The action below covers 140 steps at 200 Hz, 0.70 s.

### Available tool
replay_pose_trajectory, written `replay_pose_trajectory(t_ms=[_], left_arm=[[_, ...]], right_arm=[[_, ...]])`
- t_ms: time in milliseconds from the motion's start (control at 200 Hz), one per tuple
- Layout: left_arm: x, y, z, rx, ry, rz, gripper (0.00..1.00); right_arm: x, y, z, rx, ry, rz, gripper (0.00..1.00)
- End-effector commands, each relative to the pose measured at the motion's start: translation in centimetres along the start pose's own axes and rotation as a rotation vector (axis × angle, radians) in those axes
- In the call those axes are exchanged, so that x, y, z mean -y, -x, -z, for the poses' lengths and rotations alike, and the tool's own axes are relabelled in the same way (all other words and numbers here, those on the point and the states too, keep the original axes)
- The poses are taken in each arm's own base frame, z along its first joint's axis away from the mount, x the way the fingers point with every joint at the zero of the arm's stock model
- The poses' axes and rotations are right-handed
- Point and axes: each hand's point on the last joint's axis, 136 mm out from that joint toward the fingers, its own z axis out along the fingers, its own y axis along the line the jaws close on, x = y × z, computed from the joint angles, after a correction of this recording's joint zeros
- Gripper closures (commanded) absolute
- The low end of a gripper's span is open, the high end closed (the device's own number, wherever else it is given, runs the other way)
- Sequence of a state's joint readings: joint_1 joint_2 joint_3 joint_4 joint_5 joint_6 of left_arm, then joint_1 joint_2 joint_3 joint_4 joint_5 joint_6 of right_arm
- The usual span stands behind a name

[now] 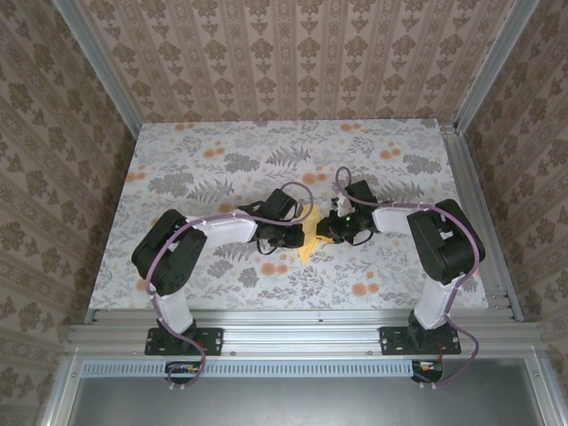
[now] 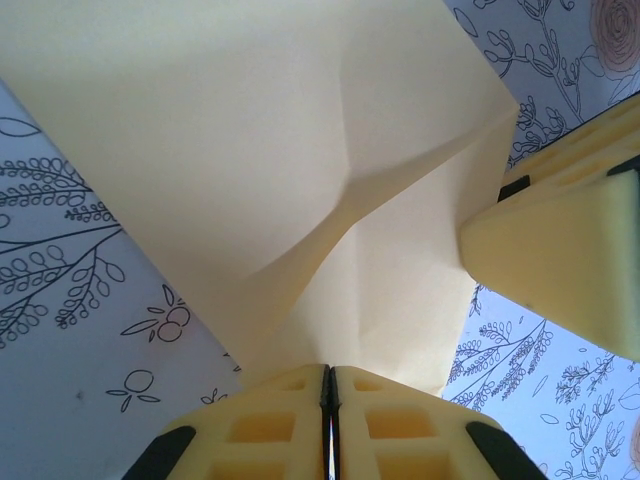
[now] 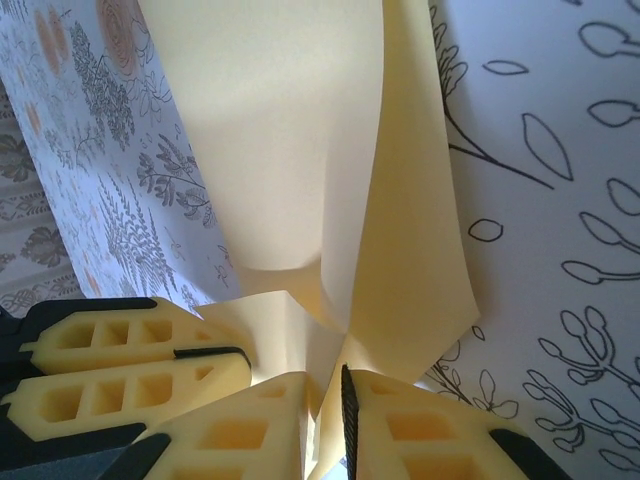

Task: Fold a paper plane with a square sheet of paper (pick it up from the middle)
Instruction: Fourth fold the wing at the center of the table.

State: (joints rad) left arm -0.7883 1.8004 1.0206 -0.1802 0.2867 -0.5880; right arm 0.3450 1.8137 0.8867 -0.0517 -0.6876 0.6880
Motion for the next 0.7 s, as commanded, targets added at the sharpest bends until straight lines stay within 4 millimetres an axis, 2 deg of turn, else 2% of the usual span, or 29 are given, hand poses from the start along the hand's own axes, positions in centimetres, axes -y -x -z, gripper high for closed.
replay_pose_trajectory(t_ms=[0, 200, 375, 695], left_arm=[[-1.0, -0.3, 0.5, -0.005, 0.023, -0.006, 0.89], [-1.6, -0.3, 0.1, -0.001, 0.023, 0.008, 0.92], [-1.3, -0.2, -0.4, -0.007, 0.003, 0.011, 0.93], [-2.3, -1.3, -1.5, -0.04, 0.022, 0.018, 1.0]], right_arm=[[-0.1, 0.0, -0.5, -0.016, 0.011, -0.013, 0.81], [-0.1, 0.0, -0.6, -0.018, 0.014, -0.014, 0.84], [-0.6, 0.1, -0.5, -0.019, 0.035, -0.017, 0.85], [-2.8, 0.0, -0.7, -0.027, 0.101, -0.004, 0.85]])
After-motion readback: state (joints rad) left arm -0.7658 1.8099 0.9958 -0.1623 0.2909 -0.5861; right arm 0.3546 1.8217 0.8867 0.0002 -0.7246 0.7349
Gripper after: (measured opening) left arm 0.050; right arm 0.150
